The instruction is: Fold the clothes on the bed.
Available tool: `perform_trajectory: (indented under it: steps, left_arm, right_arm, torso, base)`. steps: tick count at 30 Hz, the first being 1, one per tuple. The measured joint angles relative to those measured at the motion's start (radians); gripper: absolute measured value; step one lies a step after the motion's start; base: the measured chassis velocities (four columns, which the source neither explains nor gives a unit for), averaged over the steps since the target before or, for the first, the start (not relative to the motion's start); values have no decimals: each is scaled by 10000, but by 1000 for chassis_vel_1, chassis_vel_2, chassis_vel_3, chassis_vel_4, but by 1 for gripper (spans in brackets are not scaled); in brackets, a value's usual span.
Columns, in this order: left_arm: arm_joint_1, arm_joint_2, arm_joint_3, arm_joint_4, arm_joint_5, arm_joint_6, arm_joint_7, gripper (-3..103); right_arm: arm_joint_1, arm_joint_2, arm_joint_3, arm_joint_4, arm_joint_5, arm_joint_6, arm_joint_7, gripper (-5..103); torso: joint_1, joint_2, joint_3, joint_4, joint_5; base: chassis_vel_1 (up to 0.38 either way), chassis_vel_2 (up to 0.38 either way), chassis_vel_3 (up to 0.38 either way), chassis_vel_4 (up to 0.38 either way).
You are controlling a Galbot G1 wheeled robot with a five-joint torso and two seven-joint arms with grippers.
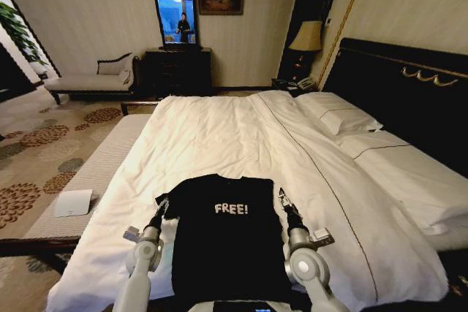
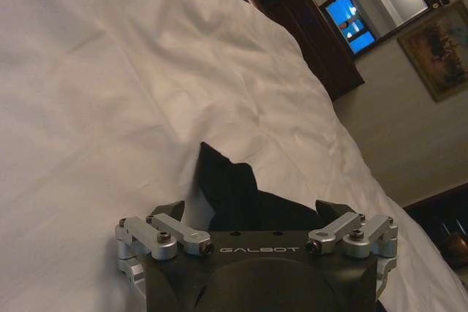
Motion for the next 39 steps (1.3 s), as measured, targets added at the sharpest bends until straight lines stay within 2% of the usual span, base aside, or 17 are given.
perform_trajectory:
  steps: [5,8,11,13,15,16,17,20,22,23,25,26,27,28,30,36,39]
  left_arm:
    - [-242,-41,32,194,56,9,85,90]
    - [-301,-56,53,209,179,11,98,74]
    - [-305,-55,53,206,201,7,98,68]
    - [-324,-35,46,214,212,-6,98,57]
    - [-326,-34,44,215,213,-6,98,57]
    - [-337,-24,29,233,213,-11,98,46]
    - [-340,-13,20,240,213,-13,98,41]
    - [-338,0,12,240,211,-13,97,35]
    - [-328,16,-6,240,198,-13,96,24]
    - [-328,16,-6,240,198,-13,96,24]
    - [-331,51,-7,240,191,-13,93,14]
    - [-345,73,-7,240,187,-13,91,14]
    - [-361,91,-7,239,184,-13,89,8]
    - [-361,91,-7,239,184,-13,89,8]
    - [-359,112,3,212,191,-13,87,2]
    - [19,195,157,-298,411,-13,270,2]
    - [357,321,492,-982,810,-26,470,2]
  right_arm:
    - [2,-9,-26,-80,-13,-8,23,100]
    - [4,-25,-29,-89,-24,-18,48,100]
    - [5,-31,-28,-90,-28,-21,57,100]
    - [5,-29,-24,-100,-41,-22,62,100]
    - [4,-29,-24,-102,-42,-22,63,100]
    - [-2,-24,-24,-128,-56,-22,65,100]
    - [-13,-16,-26,-154,-90,-21,66,100]
    - [-18,-8,-31,-180,-123,-21,67,100]
    - [-14,4,-40,-193,-154,-22,79,100]
    - [-14,4,-40,-193,-154,-22,79,100]
    - [-6,12,-45,-190,-169,-21,96,100]
    - [0,13,-44,-180,-171,-22,107,100]
    - [8,13,-45,-173,-173,-23,114,100]
    - [8,13,-45,-173,-173,-23,114,100]
    - [16,12,-44,-174,-176,-25,121,100]
    - [34,18,-46,-227,-196,-26,126,100]
    - [92,24,-75,-337,-228,-25,127,100]
  torso:
    - [1,0,0,-1,0]
    - [0,0,0,0,0]
    - [0,0,0,0,0]
    - [1,0,0,0,-1]
    - [1,0,0,0,0]
    - [1,-1,0,0,0]
    - [0,0,0,0,-1]
    - [0,0,-1,0,0]
    - [0,0,-1,0,-1]
    - [0,0,-1,0,-1]
    - [0,0,0,0,-1]
    - [0,0,0,0,-1]
    - [0,0,-1,0,-1]
    - [0,0,-1,0,-1]
    - [0,0,0,0,-1]
    - [0,0,0,0,-1]
    - [0,0,-1,0,-1]
  base:
    - [0,0,0,0]
    - [0,0,0,0]
    - [0,0,0,0]
    - [0,0,0,0]
    - [0,0,0,0]
    - [0,0,0,0]
    - [0,0,0,0]
    - [0,0,0,0]
    - [0,0,0,0]
    - [0,0,0,0]
    - [0,0,0,0]
    - [0,0,0,0]
    - [0,0,0,0]
    - [0,0,0,0]
    - [0,0,0,0]
    - [0,0,0,0]
    - [0,0,0,0]
